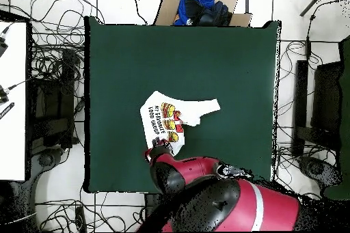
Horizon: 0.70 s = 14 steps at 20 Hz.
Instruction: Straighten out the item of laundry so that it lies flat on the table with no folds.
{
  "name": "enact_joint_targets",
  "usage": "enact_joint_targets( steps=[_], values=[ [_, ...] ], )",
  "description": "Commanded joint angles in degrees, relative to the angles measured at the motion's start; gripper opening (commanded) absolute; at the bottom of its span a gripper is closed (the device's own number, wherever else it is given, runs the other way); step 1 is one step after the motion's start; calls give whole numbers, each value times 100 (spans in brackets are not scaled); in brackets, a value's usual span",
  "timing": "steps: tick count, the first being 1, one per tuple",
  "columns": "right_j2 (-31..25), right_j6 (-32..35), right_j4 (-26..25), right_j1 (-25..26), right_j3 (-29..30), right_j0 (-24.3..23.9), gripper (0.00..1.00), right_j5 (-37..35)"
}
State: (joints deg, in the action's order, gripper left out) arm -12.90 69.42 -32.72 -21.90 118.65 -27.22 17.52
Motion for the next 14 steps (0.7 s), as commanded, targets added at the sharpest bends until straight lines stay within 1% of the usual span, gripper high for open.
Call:
enact_joint_targets(
  steps=[1,7,8,14],
  values=[
    [243,971,318,106,-810,175,0,-369],
    [269,952,299,107,-821,211,0,-388],
    [281,943,299,102,-826,224,100,-402],
    [400,902,328,67,-858,340,100,-517]
  ],
)
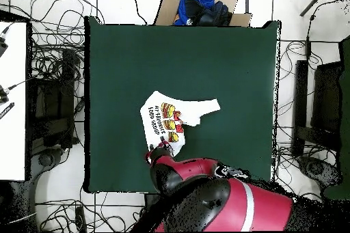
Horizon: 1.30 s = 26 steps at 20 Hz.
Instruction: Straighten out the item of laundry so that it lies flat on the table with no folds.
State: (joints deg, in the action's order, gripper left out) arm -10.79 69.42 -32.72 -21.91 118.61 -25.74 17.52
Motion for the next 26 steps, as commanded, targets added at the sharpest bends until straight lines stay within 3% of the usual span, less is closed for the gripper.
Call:
enact_joint_targets(
  steps=[1,19,20,26],
  values=[
    [184,895,317,65,-857,186,100,-539],
    [491,871,370,541,-1275,488,100,-508],
    [483,867,347,543,-1282,474,0,-543],
    [413,803,261,550,-1325,394,0,-662]
  ],
)
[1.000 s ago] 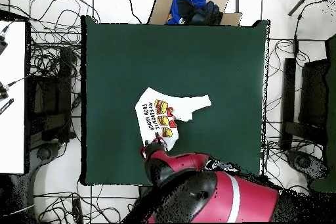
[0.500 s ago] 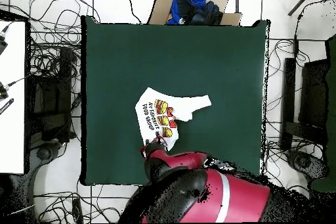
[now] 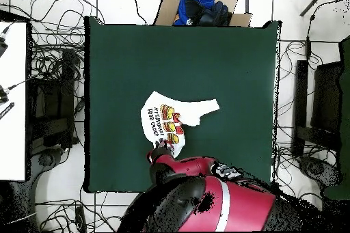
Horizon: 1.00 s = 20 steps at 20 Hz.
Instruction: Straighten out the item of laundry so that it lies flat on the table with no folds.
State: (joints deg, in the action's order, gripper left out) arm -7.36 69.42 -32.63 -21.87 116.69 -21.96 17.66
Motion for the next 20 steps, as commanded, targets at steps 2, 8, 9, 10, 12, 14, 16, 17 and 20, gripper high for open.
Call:
enact_joint_targets(
  steps=[2,8,9,10,12,14,16,17,20],
  values=[
    [46,781,249,535,-1128,-6,0,-757],
    [8,749,291,475,-1071,-30,0,-992],
    [-48,761,309,372,-969,-75,0,-1084],
    [-63,757,322,312,-908,-82,0,-1156],
    [-96,727,313,165,-748,-131,0,-1329],
    [-79,692,298,75,-619,-162,0,-1489],
    [-87,607,203,-5,-451,-264,0,-1675],
    [-110,576,101,-27,-354,-344,0,-1675],
    [-195,506,-169,-106,-63,-560,0,-1680]
  ],
)
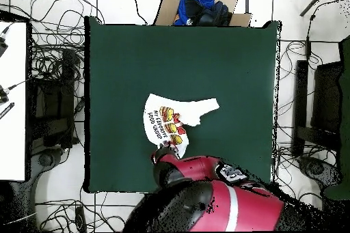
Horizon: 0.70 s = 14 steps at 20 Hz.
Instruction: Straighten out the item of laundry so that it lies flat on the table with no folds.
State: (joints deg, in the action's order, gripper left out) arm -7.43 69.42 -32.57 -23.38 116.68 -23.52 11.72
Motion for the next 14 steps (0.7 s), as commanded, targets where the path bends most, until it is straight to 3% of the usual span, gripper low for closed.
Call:
enact_joint_targets(
  steps=[1,14],
  values=[
    [-172,497,-249,61,-4,-431,0,-1058],
    [250,525,-177,113,-96,-147,0,-1512]
  ],
)
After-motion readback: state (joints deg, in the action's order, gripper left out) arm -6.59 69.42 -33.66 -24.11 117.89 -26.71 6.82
